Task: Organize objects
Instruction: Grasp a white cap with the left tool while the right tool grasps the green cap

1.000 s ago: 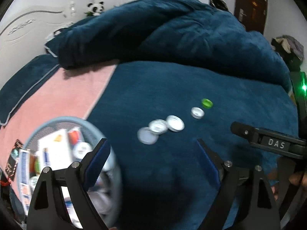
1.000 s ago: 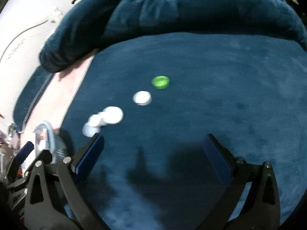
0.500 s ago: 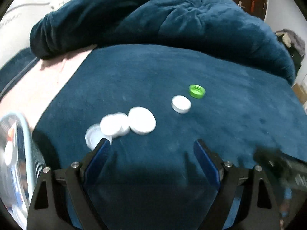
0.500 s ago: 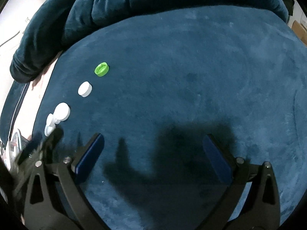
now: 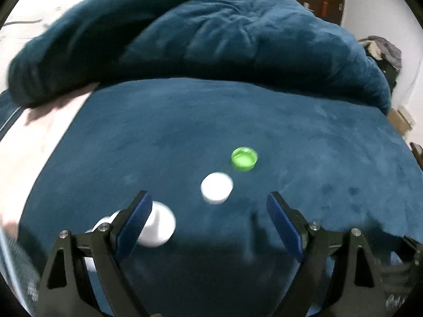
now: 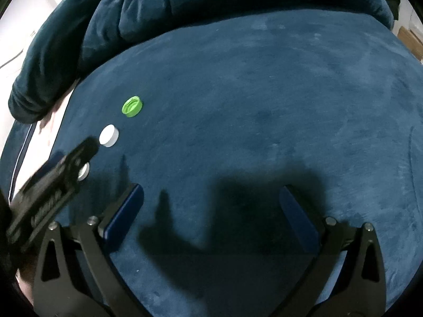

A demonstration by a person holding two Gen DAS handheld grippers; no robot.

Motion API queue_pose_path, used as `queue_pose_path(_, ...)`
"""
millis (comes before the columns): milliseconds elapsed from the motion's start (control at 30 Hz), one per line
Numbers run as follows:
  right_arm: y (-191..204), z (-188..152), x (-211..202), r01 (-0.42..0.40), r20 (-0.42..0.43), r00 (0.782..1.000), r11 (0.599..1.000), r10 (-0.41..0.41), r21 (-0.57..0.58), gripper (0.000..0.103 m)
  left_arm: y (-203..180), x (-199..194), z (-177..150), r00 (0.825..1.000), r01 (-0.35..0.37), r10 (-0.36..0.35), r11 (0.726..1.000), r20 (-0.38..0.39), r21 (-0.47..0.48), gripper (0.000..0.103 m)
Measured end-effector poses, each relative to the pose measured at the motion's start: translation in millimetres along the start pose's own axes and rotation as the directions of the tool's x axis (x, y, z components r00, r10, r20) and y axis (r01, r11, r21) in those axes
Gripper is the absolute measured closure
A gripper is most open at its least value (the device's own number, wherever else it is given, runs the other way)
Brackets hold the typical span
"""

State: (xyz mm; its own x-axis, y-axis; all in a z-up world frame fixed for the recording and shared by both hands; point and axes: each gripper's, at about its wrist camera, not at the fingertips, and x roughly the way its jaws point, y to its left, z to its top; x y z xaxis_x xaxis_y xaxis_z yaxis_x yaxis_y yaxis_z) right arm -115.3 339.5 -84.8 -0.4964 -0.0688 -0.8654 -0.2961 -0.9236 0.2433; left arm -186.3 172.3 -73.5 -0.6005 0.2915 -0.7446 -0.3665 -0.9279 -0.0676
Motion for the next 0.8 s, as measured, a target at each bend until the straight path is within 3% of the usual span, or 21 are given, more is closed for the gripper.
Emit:
queue_pose_path(133,-5.2,0.4,3.0,0.003,-0.001,1.000,1.000,-0.003,0.012,0.000,-3.8,31.7,7.2,0.998,0.025,-0.023,0.999,-0.063,0.042,0.040)
queue_pose_path(167,-3.8,1.1,4.0,0.006,0.000,1.000,1.000,-0.006,0.010,0.000,-4.4,40.0,6.8,0.995,0.026,-0.021,0.998,-0.094,0.056,0.069)
queue_pose_path(200,-2.3,1.4,5.0,0.013,0.003,1.000,1.000,-0.013,0.006,0.000,-4.0,48.8,5.0,0.991,0.027,-0.018,0.997,-0.132,0.069,0.073)
queue_pose_path(333,8.5,12.6,11.7,0.019,0.018,1.000,0.999,-0.019,-0.026,0.000,7.8,29.8,2.7,0.995,0.051,-0.048,0.998,-0.085,0.037,0.073)
queue_pose_path(467,33.7,39.3,26.0,0.001,0.064,0.998,0.996,0.005,-0.092,0.000,24.5,-18.6,9.0,0.999,0.044,-0.044,0.998,0.000,-0.038,0.073)
queue_pose_path(600,75.6,63.7,52.5,-0.060,0.027,0.997,0.980,0.067,-0.191,0.000,32.5,-47.6,11.7,1.000,-0.004,0.005,0.999,0.025,-0.039,0.073)
queue_pose_path(733,112.7,70.9,69.9,-0.024,0.037,0.999,0.947,0.038,-0.319,0.002,35.9,-62.6,6.1,0.999,-0.046,0.047,0.999,0.019,-0.027,0.073)
queue_pose_path(767,115.4,72.8,73.8,-0.020,0.034,0.999,0.944,0.034,-0.329,0.008,39.2,-66.1,4.2,0.998,-0.053,0.053,0.998,0.015,-0.036,0.073)
queue_pose_path(800,120.4,74.8,80.9,-0.004,0.024,1.000,0.938,0.013,-0.346,0.022,41.9,-69.4,1.9,0.998,-0.054,0.054,0.998,0.011,-0.045,0.073)
